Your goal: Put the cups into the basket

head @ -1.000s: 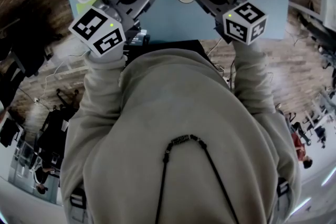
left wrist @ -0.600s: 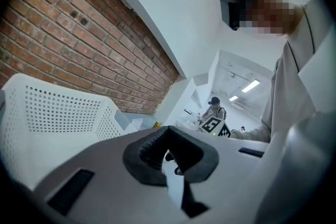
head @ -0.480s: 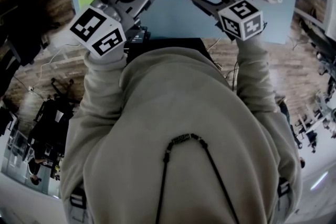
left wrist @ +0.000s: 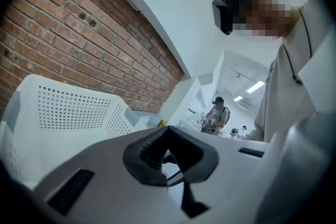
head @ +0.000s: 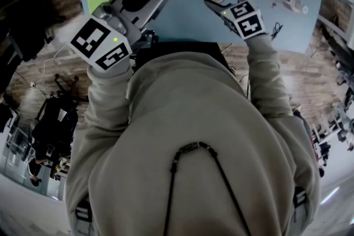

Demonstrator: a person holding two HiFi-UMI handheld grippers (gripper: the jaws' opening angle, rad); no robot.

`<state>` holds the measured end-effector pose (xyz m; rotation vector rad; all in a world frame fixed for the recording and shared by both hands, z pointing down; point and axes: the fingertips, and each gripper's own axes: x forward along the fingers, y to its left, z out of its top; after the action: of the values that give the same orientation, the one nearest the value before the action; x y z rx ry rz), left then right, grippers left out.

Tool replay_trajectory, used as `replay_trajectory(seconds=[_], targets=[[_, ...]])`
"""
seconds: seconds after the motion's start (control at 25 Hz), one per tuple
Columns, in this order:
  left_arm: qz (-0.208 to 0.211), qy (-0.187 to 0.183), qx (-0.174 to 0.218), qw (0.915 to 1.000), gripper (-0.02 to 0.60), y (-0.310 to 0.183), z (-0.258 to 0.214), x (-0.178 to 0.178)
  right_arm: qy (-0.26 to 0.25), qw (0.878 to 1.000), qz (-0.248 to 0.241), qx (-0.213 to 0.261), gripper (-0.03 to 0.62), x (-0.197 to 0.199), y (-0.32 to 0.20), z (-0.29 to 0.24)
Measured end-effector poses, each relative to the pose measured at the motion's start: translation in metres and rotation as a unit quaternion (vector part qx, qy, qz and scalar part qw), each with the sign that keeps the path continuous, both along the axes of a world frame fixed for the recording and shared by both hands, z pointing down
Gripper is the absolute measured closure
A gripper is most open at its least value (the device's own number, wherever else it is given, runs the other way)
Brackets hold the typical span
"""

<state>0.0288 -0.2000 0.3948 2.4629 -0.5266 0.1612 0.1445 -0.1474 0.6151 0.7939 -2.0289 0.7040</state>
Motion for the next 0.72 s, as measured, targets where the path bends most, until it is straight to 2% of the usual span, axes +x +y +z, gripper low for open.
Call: replay_trajectory(seconds=[0.4,0.72], targets=[[-0.017,0.011,-0.015,0.9997,0.584,-0.005,0.003,-0.006,0.076,0.995,-0.059,-0.032,0.184,0.006,0.018,0.049],[-0.024,0.015,-0.012,0.9995,0.584,-0.014,-0.004,-0.016,0.115,0.991,-0.061,-0.043,0.184,0.009,0.016,0.064]])
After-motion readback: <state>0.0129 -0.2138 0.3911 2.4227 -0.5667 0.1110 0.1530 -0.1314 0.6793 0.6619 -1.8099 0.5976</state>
